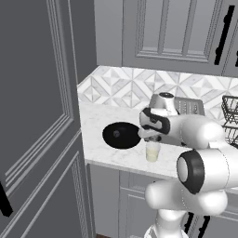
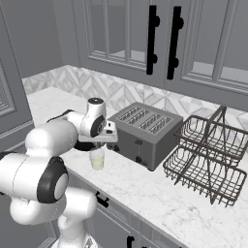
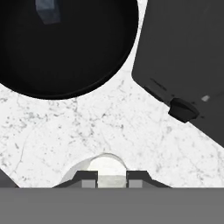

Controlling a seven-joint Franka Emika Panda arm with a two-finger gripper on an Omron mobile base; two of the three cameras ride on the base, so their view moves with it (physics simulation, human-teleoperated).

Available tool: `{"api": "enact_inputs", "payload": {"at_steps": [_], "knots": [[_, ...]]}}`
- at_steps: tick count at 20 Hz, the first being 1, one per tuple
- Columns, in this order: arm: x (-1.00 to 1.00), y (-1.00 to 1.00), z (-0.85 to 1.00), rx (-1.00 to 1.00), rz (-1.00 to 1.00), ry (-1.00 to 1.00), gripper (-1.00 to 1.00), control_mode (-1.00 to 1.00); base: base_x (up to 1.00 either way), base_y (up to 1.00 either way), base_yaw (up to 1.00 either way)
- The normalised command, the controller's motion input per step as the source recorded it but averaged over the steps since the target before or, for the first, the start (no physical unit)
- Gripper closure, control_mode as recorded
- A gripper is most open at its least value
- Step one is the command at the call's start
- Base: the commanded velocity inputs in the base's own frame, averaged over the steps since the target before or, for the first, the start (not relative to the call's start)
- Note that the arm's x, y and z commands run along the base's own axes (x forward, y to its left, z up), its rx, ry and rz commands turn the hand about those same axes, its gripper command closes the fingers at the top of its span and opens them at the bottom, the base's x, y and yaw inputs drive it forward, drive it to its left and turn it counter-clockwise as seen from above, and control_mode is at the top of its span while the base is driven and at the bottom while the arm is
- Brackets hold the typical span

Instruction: Grab a lemon wedge from the fridge and one ice cube from the ice bowl, and put them in the glass of lemonade.

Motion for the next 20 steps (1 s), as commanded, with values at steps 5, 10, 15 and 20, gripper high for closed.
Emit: {"api": "enact_inputs", "payload": {"at_steps": [5,10,15,20], "knots": [[-0.6,0.0,-0.02,0.0,0.0,-0.07,1.0,-1.0,0.0,0.0,0.0],[-0.03,0.03,0.0,0.0,0.0,-0.02,1.0,-1.0,0.0,0.0,0.0],[0.06,0.06,0.0,0.0,0.0,0.0,1.0,-1.0,0.0,0.0,0.0],[0.0,0.0,0.0,0.0,0.0,0.0,-1.0,-1.0,0.0,0.0,0.0]]}}
